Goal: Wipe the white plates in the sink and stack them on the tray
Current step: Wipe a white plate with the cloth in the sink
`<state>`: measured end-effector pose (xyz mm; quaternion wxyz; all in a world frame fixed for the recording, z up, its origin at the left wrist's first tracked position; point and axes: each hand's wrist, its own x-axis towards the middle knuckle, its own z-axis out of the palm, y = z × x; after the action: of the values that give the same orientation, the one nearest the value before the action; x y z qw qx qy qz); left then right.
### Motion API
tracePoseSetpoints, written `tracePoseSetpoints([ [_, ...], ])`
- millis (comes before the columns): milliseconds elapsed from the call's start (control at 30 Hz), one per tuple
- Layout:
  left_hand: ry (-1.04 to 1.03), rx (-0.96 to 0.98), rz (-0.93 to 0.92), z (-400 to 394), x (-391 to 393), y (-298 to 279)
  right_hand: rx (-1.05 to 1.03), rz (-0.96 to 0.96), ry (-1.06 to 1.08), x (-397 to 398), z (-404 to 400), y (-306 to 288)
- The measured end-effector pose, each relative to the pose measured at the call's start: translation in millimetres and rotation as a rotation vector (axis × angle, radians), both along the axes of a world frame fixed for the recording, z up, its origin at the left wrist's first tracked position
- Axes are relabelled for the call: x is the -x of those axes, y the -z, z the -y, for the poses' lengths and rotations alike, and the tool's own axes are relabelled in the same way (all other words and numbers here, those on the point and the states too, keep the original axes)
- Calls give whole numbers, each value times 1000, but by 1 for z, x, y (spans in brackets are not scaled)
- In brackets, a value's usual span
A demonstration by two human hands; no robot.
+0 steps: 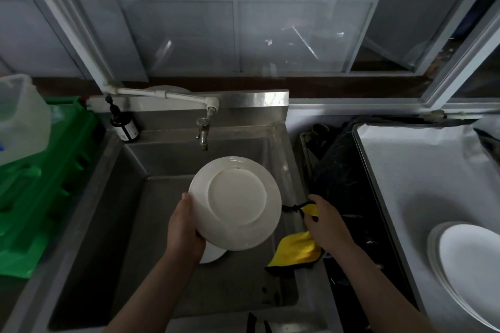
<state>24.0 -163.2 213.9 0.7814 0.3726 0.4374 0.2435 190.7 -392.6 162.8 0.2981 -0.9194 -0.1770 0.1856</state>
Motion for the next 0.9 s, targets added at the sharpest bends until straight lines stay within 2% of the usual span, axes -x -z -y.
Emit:
tracePoseSetpoints([
  [367,18,-67,-27,-9,10,4,-430,-406,146,25,-68,-46],
  [533,39,-127,-53,-13,13,6,-498,-468,160,30,-80,-53],
  [700,50,-301,-86,-16,14,5,-554,-538,252,33,-91,-52],
  [900,-29,-327,-164,-18,7,2,-677,-710,351,35,-104,-53],
])
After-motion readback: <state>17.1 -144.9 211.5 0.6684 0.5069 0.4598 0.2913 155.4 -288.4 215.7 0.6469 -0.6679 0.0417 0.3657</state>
